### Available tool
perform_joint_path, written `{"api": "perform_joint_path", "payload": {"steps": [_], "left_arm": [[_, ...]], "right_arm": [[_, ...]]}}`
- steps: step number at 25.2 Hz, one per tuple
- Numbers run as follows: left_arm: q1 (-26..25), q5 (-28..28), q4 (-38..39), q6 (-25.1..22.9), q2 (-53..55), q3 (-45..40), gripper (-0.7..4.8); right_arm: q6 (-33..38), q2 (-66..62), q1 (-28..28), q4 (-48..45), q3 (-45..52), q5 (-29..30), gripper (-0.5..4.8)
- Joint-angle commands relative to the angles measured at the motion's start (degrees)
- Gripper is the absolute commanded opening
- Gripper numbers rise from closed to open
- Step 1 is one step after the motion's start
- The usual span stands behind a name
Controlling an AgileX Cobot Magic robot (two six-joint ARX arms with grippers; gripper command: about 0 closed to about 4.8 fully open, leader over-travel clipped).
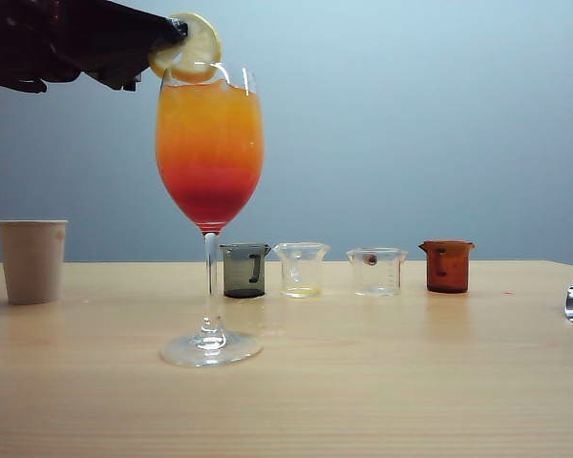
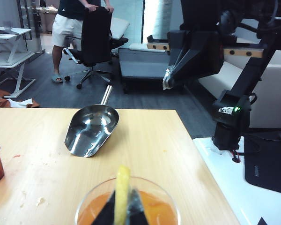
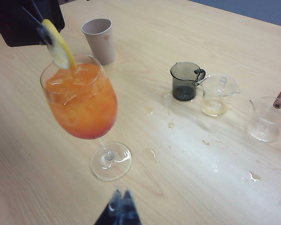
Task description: Pick up the lemon slice from the paper cup on the left and carefully insert it into the rim of the goblet.
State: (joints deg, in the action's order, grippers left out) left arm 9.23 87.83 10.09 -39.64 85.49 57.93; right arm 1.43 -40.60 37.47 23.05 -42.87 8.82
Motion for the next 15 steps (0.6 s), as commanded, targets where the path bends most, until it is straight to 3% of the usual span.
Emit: {"api": "perform_joint_path", "payload": {"steps": [1, 15], "left_arm": [[-0.11, -0.17, -0.13, -0.52, -0.07, 0.15, -0.06], [-0.42, 0.52, 0.07, -2.12, 1.9, 0.04, -0.06]], "right_arm": [[-0.15, 0.04, 0.02, -0.46, -0.11, 0.2, -0.06], [-0.15, 0.02, 0.02, -0.28, -0.11, 0.11, -0.06]]}}
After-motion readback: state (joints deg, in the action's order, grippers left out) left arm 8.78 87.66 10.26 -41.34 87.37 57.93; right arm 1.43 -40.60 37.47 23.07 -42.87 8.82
